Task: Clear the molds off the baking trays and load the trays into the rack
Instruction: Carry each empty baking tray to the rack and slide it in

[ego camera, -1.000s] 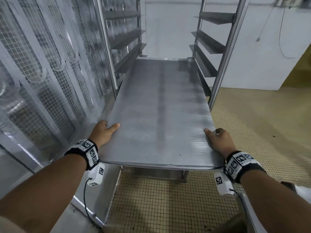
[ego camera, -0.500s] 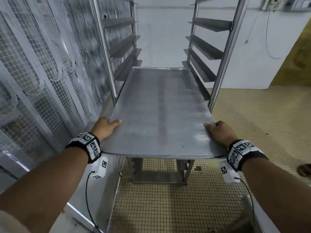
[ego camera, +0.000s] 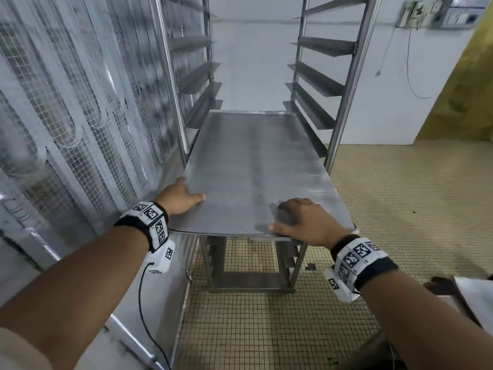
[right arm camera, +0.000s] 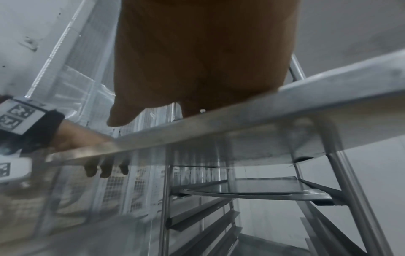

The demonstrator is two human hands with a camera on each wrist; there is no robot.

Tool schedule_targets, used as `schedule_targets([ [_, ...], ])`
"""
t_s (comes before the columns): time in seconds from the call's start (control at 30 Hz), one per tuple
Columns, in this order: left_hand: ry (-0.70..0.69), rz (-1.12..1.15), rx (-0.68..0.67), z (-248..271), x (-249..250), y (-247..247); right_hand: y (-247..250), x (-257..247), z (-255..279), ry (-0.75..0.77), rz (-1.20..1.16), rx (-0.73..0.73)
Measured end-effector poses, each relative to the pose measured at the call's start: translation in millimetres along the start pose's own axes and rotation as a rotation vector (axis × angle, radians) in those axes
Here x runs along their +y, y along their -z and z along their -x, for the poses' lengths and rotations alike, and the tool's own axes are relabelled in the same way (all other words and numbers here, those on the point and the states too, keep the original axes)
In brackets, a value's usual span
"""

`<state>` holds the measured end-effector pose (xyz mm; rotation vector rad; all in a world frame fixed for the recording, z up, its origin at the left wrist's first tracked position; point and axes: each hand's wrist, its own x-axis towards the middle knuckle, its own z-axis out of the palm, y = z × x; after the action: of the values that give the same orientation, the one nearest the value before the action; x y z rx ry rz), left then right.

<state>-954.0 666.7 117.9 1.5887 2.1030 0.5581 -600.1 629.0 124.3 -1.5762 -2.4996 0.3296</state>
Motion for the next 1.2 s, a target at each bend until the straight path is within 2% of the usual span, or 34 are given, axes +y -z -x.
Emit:
schedule_targets([
  [0.13,-0.029,-0.289,-0.106,20,8,-1,-13,-12,0,0.066,0.082,0.009],
  [0.27,-0.161,-0.428,-0.136,42,15,-7,-17,-15,0,0.088,0.108,0.034],
  [0.43,-0.475,-0.481,-0.303,66,33,-15,-18,-23,-2,0.097,0.133,0.068],
  [0.53,-0.597,-0.471,-0.253,69,38,-19,-24,-22,-6,0.094,0.145,0.089],
  [0.63,-0.654,-0.451,-0.188,69,36,-25,-31,-20,-9,0.078,0.158,0.141],
  [0.77,-0.685,-0.425,-0.033,68,32,-39,-41,-24,-13,0.04,0.13,0.253],
  [0.9,-0.694,-0.406,0.069,65,29,-52,-51,-27,-20,0.0,0.092,0.286],
  [1.03,-0.557,-0.449,0.078,61,32,-60,-55,-32,-22,-0.085,0.115,0.259],
  [1.2,-0.45,-0.544,0.09,54,35,-70,-58,-24,-25,-0.143,0.141,0.224],
])
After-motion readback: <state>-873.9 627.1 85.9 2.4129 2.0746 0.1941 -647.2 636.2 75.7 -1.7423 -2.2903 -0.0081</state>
